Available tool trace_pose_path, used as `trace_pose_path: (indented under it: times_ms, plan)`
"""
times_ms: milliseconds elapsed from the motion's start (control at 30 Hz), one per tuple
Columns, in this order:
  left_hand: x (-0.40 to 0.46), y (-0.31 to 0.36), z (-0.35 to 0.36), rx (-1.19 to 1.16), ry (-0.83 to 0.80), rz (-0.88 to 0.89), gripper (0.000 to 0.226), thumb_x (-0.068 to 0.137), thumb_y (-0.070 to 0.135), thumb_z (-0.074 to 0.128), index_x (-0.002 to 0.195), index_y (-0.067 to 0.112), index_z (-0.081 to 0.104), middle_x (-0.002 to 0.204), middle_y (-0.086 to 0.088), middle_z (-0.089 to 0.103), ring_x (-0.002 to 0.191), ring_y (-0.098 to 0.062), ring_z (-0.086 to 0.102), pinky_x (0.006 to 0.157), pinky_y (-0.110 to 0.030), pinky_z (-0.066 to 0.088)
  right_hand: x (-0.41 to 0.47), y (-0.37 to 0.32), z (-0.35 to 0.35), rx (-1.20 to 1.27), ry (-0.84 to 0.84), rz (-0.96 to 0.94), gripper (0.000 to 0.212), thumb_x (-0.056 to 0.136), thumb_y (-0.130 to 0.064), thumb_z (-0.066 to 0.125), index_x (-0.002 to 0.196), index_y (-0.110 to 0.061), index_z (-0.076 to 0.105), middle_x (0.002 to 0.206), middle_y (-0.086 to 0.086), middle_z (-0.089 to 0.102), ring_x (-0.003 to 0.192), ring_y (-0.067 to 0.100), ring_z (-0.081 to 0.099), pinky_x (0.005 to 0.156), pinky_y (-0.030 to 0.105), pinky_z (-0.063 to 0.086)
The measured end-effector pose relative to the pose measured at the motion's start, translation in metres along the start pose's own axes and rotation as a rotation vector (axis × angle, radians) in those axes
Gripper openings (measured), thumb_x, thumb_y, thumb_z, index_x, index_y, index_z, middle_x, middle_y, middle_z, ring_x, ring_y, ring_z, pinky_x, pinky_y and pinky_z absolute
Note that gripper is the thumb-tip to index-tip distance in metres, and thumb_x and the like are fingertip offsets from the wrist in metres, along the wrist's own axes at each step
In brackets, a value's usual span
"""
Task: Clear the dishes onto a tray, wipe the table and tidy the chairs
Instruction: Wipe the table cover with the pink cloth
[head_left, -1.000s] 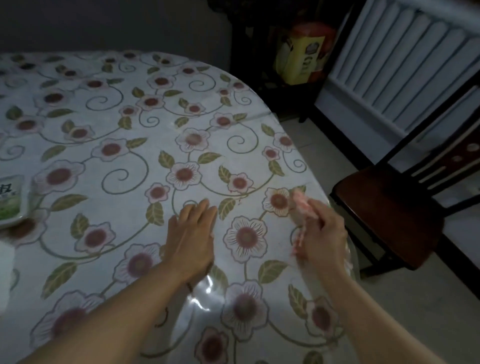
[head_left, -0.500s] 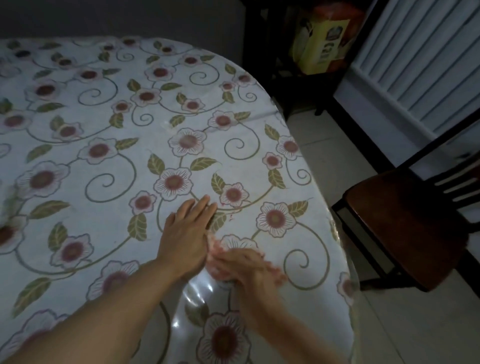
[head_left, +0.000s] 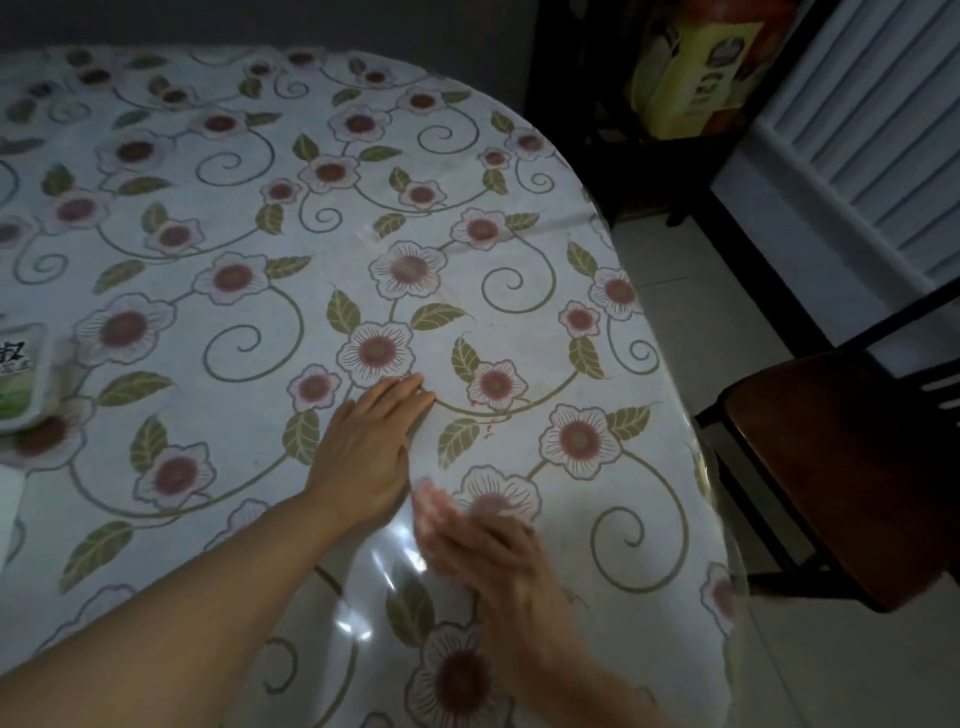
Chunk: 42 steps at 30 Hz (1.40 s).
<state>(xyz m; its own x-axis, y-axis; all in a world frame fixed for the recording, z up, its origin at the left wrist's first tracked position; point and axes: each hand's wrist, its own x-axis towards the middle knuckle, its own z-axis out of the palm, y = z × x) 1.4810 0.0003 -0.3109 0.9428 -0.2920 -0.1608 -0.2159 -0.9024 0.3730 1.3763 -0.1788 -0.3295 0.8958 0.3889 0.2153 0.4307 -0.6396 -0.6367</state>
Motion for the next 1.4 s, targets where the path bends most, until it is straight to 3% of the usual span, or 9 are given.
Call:
trace_pose_path:
  times_ms: [133, 200, 300, 600, 733, 867, 1000, 1100, 1400]
  plan:
    - [0.016, -0.006, -0.006, 0.05, 0.08, -0.087, 0.055, 0.092, 0.017, 0.044, 0.147, 0.02, 0.033, 0.158, 0.001, 0.021, 0.146, -0.021, 0.013, 0.114, -0.051, 0.021, 0.048, 0.027, -0.056, 0.135, 0.132, 0.161, 0.035, 0.095, -0.005, 0.037, 0.069, 0.002, 0.06, 0.068, 0.018, 0.055, 0.067, 0.034, 0.054, 0.067, 0.038, 0.045]
    - [0.024, -0.012, -0.008, 0.045, 0.132, -0.113, 0.055, 0.092, 0.016, 0.046, 0.145, 0.021, 0.035, 0.156, 0.001, 0.024, 0.144, -0.021, 0.016, 0.111, -0.05, 0.024, 0.088, 0.079, -0.081, 0.147, 0.281, 0.333, 0.033, 0.101, -0.014, 0.041, 0.092, 0.012, 0.059, 0.083, 0.023, 0.06, 0.071, 0.034, 0.058, 0.061, 0.038, 0.049]
    - [0.028, -0.018, -0.005, 0.026, 0.14, -0.109, 0.053, 0.093, 0.015, 0.045, 0.145, 0.022, 0.035, 0.155, 0.002, 0.025, 0.143, -0.02, 0.018, 0.109, -0.051, 0.026, 0.124, 0.121, -0.081, -0.14, 0.284, 0.491, 0.044, 0.102, -0.023, 0.033, 0.142, -0.008, 0.041, 0.148, 0.007, 0.041, 0.136, 0.021, 0.04, 0.115, 0.034, 0.03]
    - [0.042, -0.024, -0.02, 0.064, 0.15, -0.182, 0.055, 0.092, 0.011, 0.045, 0.144, 0.027, 0.037, 0.155, 0.008, 0.028, 0.139, -0.019, 0.026, 0.11, -0.047, 0.024, 0.08, 0.015, 0.005, 0.195, -0.087, -0.054, 0.04, 0.094, -0.015, 0.033, 0.115, -0.022, 0.067, 0.12, -0.01, 0.063, 0.116, -0.002, 0.053, 0.102, 0.015, 0.037]
    - [0.062, -0.04, -0.03, 0.088, 0.127, -0.268, 0.064, 0.088, 0.015, 0.049, 0.147, 0.028, 0.027, 0.158, 0.007, 0.016, 0.142, -0.02, 0.016, 0.112, -0.049, 0.021, 0.145, 0.088, -0.058, -0.086, 0.211, 0.219, 0.026, 0.098, -0.013, 0.043, 0.103, -0.022, 0.067, 0.099, -0.008, 0.066, 0.094, -0.005, 0.061, 0.087, 0.013, 0.045]
    - [0.067, -0.046, -0.023, 0.057, 0.132, -0.293, 0.058, 0.096, 0.019, 0.04, 0.15, 0.029, 0.021, 0.16, 0.008, 0.008, 0.145, -0.019, 0.006, 0.114, -0.048, 0.015, 0.188, 0.128, -0.05, -0.385, 0.282, 0.355, 0.047, 0.097, -0.015, 0.027, 0.139, -0.003, 0.042, 0.142, 0.02, 0.045, 0.132, 0.029, 0.043, 0.111, 0.041, 0.032]
    - [0.069, -0.053, -0.024, 0.062, 0.174, -0.253, 0.054, 0.092, 0.018, 0.037, 0.145, 0.028, 0.036, 0.157, 0.004, 0.024, 0.139, -0.023, 0.023, 0.107, -0.047, 0.026, 0.183, 0.08, 0.02, -0.364, 0.014, 0.239, 0.018, 0.099, -0.028, 0.031, 0.108, -0.031, 0.047, 0.084, -0.004, 0.063, 0.072, 0.011, 0.066, 0.066, 0.032, 0.06]
    - [0.073, -0.058, -0.033, 0.062, 0.208, -0.239, 0.053, 0.085, 0.017, 0.041, 0.138, 0.024, 0.048, 0.151, 0.001, 0.038, 0.129, -0.028, 0.036, 0.101, -0.048, 0.033, 0.153, 0.071, 0.035, -0.086, -0.248, 0.113, 0.025, 0.098, -0.031, 0.038, 0.117, -0.04, 0.052, 0.106, -0.013, 0.061, 0.099, 0.001, 0.058, 0.091, 0.035, 0.051]
    - [0.094, -0.083, -0.039, 0.049, 0.167, -0.351, 0.059, 0.095, 0.016, 0.039, 0.15, 0.031, 0.02, 0.16, 0.01, 0.01, 0.145, -0.02, 0.007, 0.116, -0.046, 0.016, 0.266, 0.153, -0.05, -0.232, 0.295, 0.556, 0.058, 0.078, 0.018, 0.044, 0.132, -0.001, 0.05, 0.136, 0.018, 0.051, 0.13, 0.033, 0.043, 0.112, 0.028, 0.026]
